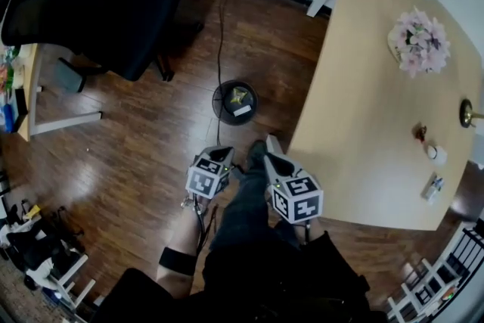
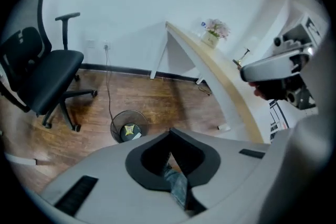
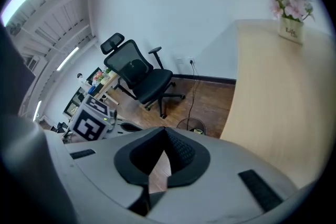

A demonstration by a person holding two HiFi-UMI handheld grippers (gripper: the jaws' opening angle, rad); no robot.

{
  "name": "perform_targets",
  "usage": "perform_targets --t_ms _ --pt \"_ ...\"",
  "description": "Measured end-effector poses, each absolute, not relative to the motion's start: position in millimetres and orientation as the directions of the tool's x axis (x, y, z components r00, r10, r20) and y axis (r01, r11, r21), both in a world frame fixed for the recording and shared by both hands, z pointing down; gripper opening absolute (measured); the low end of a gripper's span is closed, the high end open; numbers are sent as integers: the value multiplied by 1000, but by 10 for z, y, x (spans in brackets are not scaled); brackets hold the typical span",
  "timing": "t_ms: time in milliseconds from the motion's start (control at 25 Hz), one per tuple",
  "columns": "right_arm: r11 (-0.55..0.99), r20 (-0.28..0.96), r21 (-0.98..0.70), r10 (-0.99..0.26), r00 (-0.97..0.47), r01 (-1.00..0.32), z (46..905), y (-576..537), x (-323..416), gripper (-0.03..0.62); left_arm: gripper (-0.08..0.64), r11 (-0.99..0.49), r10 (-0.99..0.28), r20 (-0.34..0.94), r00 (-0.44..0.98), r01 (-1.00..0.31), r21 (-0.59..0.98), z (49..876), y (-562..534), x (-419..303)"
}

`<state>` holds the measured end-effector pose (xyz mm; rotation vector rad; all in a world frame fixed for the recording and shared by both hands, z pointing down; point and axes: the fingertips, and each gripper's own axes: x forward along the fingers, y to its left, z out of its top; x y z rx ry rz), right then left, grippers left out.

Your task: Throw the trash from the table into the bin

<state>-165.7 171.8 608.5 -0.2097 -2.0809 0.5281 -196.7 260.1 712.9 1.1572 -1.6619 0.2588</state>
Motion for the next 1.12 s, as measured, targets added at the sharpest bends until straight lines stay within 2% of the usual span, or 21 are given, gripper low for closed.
perform_targets --t_ms 280,560,760,960,1120 --pt "906 773 -415 304 -557 -82 5802 1547 -1299 9 0 445 -563 826 7 -840 311 6356 2583 -1526" --pt "905 754 -418 298 -586 -77 5489 1450 -1070 9 0 310 -569 822 24 -920 241 5982 2318 -1288" --pt "894 761 -398 195 -619 -207 5357 1021 -746 9 0 178 -610 788 81 -956 236 5859 1806 -1190" --pt "871 747 -382 93 -658 -310 5236 620 -397 9 0 56 -593 793 140 -975 214 5810 1428 -999" --pt "843 744 -391 53 -666 -370 5180 320 45 9 0 9 -595 790 148 -982 191 5644 1124 -705"
